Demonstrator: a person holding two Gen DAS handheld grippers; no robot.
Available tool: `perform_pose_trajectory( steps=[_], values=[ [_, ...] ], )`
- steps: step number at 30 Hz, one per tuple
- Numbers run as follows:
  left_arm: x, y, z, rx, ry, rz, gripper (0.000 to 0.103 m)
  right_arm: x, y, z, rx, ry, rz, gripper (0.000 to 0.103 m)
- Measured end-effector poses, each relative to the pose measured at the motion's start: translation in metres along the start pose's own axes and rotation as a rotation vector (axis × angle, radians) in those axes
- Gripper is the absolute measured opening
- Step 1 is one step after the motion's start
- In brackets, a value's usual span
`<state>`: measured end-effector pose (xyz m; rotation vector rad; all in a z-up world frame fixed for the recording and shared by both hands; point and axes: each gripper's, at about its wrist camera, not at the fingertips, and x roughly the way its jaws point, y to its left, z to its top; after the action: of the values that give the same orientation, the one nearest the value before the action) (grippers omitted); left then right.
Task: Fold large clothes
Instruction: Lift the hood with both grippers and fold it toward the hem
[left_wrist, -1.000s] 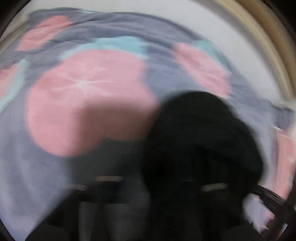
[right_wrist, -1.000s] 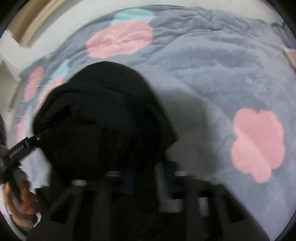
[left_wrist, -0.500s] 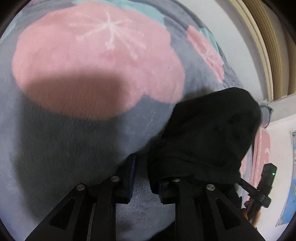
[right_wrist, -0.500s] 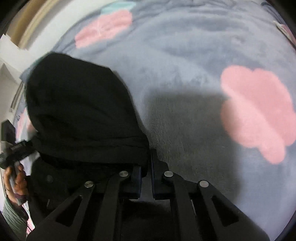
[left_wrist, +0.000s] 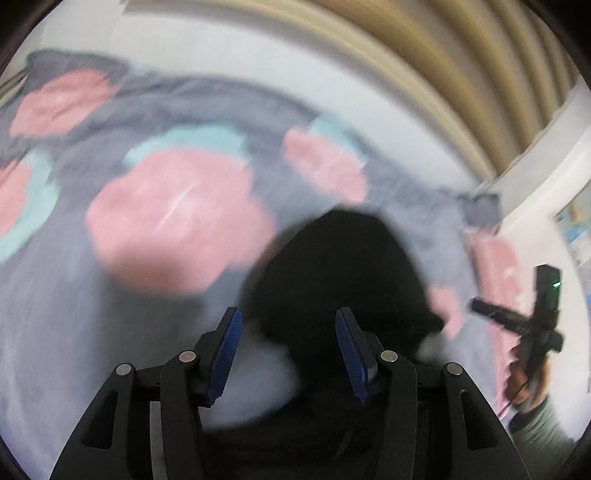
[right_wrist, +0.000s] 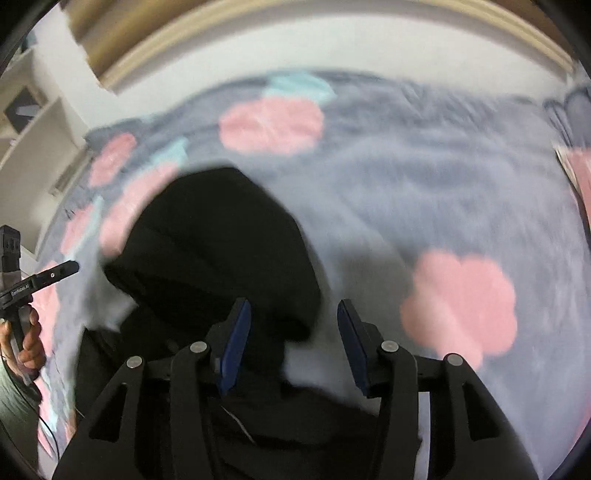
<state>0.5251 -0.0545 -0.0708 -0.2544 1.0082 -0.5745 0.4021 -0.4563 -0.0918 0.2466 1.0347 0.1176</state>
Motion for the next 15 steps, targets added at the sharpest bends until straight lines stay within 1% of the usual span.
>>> perform_pose_trajectory(
  steps=[2,4,5,7,8,9,10,11,13,15],
  values=[
    [0.015,-0.021,0.018,0.026,-0.021,-0.012,0.054,0.015,0.015,0.014,-0.036,-0.003,-0.024,0.053],
    [0.042,-0.031,0.025,0.044,0.01,-0.009,0.054,0.035,0.021,0.019,-0.064,0.022,-0.03,0.053],
    [0.06,-0.033,0.026,0.038,0.04,-0.012,0.054,0.049,0.023,0.019,-0.074,0.048,-0.026,0.053],
    [0.079,-0.026,0.016,0.02,0.094,-0.008,0.054,0.074,0.022,0.011,-0.091,0.101,-0.033,0.053],
    [0.099,-0.016,0.007,0.008,0.147,0.032,0.054,0.091,0.018,0.004,-0.097,0.136,-0.045,0.053],
    [0.107,-0.012,-0.003,0.001,0.181,0.063,0.053,0.105,0.013,-0.006,-0.096,0.172,-0.047,0.052],
    [0.121,-0.002,-0.013,-0.015,0.236,0.1,0.053,0.117,0.009,-0.014,-0.092,0.201,-0.04,0.052],
    [0.132,0.01,-0.024,-0.032,0.273,0.098,0.052,0.126,0.004,-0.022,-0.086,0.213,-0.031,0.051],
    [0.13,0.012,-0.028,-0.026,0.247,0.082,0.052,0.13,0.001,-0.03,-0.078,0.197,-0.023,0.049],
    [0.125,0.008,-0.025,0.0,0.247,0.098,0.052,0.128,-0.001,-0.028,-0.067,0.195,-0.02,0.049]
  ],
)
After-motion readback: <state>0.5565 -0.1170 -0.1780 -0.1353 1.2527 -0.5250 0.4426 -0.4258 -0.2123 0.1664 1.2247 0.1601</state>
